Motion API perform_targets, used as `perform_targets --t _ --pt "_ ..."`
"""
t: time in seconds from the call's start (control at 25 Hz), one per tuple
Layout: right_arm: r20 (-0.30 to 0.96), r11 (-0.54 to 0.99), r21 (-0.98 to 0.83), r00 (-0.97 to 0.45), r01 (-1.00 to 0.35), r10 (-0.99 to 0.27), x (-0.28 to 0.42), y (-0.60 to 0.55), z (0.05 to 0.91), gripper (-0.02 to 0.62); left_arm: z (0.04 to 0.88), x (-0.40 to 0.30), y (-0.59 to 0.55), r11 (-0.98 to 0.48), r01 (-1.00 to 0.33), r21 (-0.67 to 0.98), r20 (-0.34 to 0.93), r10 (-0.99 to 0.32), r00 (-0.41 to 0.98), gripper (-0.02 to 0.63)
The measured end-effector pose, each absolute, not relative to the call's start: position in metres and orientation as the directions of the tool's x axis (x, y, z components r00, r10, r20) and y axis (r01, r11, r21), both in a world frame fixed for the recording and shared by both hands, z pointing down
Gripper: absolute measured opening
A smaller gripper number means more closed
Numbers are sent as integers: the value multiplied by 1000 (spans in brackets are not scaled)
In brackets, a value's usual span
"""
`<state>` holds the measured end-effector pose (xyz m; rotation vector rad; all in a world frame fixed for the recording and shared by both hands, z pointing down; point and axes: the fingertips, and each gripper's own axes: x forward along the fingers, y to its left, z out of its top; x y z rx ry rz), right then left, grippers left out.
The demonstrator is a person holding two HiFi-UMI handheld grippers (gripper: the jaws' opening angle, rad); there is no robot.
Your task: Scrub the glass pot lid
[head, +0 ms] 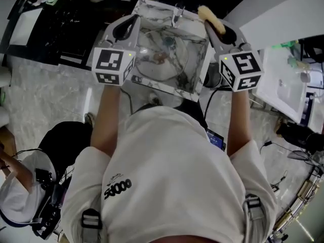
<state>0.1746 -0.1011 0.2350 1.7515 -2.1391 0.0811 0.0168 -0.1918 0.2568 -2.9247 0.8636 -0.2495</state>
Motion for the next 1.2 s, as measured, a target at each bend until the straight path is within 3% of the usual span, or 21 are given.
perform_targets --t 0.52,1.2 --pt "105 137 235 -115 -962 -988 192 -61 143 43 143 40 -157 -817 -502 -284 -71 -505 860 11" --pt "102 162 244 -141 -956 -985 179 -65 142 40 142 34 -145 -828 -477 -294 -38 -489 872 10"
